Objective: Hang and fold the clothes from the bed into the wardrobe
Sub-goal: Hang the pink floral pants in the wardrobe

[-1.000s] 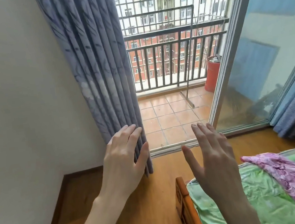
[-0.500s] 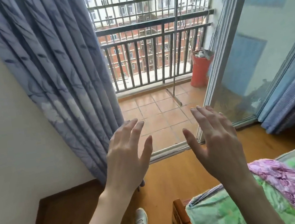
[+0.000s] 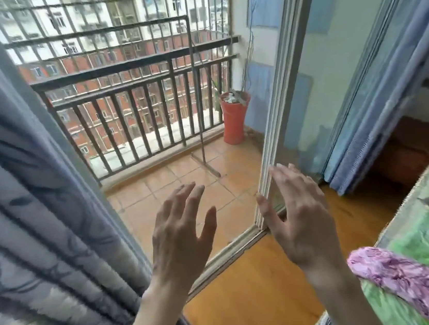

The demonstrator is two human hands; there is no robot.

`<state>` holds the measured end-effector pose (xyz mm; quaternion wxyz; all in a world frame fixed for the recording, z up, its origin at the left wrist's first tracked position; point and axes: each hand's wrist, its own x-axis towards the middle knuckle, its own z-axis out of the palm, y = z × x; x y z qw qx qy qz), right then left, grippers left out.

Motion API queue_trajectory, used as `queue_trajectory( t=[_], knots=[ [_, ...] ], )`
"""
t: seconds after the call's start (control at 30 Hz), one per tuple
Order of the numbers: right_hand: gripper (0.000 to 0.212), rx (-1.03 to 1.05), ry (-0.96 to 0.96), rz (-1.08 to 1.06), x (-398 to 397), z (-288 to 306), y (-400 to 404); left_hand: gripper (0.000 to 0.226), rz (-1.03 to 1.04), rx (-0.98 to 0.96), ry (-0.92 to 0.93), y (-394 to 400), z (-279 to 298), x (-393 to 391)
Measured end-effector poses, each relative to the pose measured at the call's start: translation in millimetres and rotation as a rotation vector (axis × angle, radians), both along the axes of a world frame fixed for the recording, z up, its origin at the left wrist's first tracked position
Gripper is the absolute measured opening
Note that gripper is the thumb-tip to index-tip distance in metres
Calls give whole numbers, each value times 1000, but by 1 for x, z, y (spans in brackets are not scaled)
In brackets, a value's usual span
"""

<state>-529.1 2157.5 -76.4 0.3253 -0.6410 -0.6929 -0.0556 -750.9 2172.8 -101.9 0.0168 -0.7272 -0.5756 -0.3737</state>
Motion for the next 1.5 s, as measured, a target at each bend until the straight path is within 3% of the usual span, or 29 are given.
queue_trajectory(
  t=[0.33, 0.77, 1.17, 1.5],
  knots=[
    [63, -4, 21, -320, 57, -12, 73, 52, -274, 3, 42, 130, -6, 67],
    [62, 58, 65, -673, 208, -34, 156, 51, -649, 18, 94, 285, -2, 248],
    [56, 73, 46, -1054, 326, -37, 126, 45, -1093, 95, 114, 311, 2, 448],
    [64, -65, 118, -1475, 415, -60, 93, 47, -1506, 90, 112, 309, -16, 621]
  ],
)
